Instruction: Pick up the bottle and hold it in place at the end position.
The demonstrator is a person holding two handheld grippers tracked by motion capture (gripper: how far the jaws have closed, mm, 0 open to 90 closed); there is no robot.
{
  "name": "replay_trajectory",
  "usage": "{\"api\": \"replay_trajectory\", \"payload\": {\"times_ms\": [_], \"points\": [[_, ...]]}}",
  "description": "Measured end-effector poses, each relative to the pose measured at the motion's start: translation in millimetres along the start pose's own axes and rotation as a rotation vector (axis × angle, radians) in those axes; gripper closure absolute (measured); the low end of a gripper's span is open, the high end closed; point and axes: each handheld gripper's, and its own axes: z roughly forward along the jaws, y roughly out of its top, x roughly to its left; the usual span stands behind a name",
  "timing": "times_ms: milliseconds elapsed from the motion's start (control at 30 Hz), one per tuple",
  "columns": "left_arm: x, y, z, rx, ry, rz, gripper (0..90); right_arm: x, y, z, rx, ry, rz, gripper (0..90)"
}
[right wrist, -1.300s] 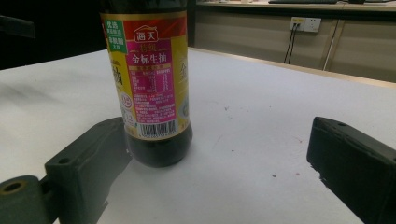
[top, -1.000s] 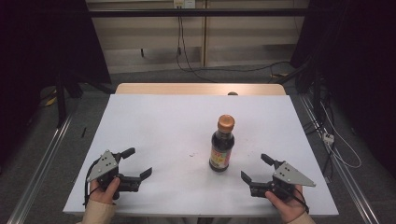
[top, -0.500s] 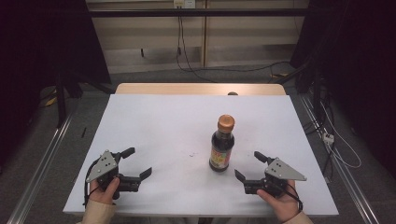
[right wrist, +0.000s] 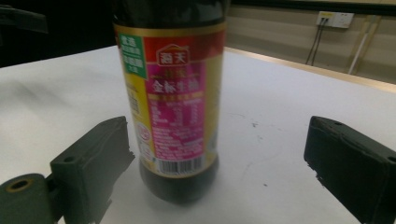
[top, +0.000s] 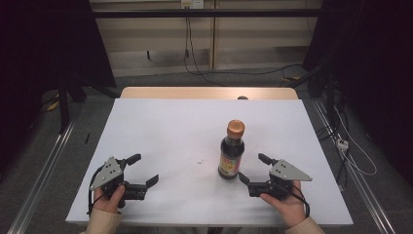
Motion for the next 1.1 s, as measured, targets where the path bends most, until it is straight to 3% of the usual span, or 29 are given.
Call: {"api": "replay_trajectory", "payload": {"times_ms": [200, 567, 700, 933, 1100], "points": [[0.3, -0.3, 0.3, -0.001, -0.003, -0.002, 3.5, 7.7, 3.6, 9.5, 0.007, 0.024, -0.006, 6.1], [-0.3, -0.6, 2.7, -0.001, -0.017, -0.008, 3.4, 11.5, 9.1, 23.9, 0.007, 0.037, 0.038, 6.9], [-0.5, -0.3, 3.2, -0.003, -0.019, -0.007, 3.4, 11.8, 11.7, 28.8, -0.003, 0.042, 0.066, 12.0], [-0.7, -0.5, 4.2, -0.004, -0.025, -0.014, 3.4, 15.2, 17.4, 35.0, -0.008, 0.052, 0.071, 21.5], [-0.5, -0.5, 4.4, 0.003, -0.024, -0.007, 3.5, 17.8, 20.0, 40.8, -0.001, 0.058, 0.077, 22.2]]}}
